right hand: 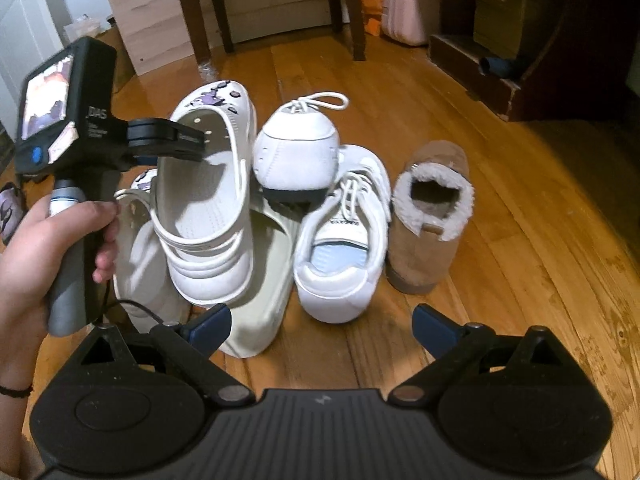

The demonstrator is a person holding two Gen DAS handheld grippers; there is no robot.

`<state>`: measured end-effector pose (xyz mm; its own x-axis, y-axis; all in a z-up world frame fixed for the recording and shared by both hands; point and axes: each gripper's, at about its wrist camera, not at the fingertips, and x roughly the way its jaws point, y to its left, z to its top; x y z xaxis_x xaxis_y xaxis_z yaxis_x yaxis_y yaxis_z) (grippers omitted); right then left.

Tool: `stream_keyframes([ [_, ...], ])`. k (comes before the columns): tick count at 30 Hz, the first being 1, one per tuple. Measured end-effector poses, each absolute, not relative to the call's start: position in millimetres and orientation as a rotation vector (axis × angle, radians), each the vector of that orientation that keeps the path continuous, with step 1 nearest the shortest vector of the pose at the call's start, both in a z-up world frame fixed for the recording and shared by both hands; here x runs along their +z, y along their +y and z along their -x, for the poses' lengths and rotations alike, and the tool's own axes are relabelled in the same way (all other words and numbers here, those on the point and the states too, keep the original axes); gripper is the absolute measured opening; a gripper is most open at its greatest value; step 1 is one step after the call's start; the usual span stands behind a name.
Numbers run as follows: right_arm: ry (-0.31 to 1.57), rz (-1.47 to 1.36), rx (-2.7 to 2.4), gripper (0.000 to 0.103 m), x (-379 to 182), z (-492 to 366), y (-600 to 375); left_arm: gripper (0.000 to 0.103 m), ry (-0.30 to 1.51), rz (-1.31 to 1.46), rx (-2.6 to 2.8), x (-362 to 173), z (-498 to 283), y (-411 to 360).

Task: Organize scattered shoes
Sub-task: 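Grasp the white clog with purple charm with the left tool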

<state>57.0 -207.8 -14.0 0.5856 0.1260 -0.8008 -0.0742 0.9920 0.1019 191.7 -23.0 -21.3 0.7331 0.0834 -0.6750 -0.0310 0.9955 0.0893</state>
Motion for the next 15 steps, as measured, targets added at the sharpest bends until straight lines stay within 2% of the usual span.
stream_keyframes([
  [3, 0.934, -0.074, 0.097, 0.098, -13, -50, -216, 0.025, 0.742, -0.032, 0.077, -20, -184, -13],
  [6, 0.932, -0.085, 0.081, 0.098, -10, -42, -223, 0.019, 0.738, 0.018, 0.082, -14, -173, -1],
  [15, 0.945, -0.105, 0.052, 0.098, -12, -21, -234, 0.019, 0.729, 0.064, 0.032, -6, -110, 13],
])
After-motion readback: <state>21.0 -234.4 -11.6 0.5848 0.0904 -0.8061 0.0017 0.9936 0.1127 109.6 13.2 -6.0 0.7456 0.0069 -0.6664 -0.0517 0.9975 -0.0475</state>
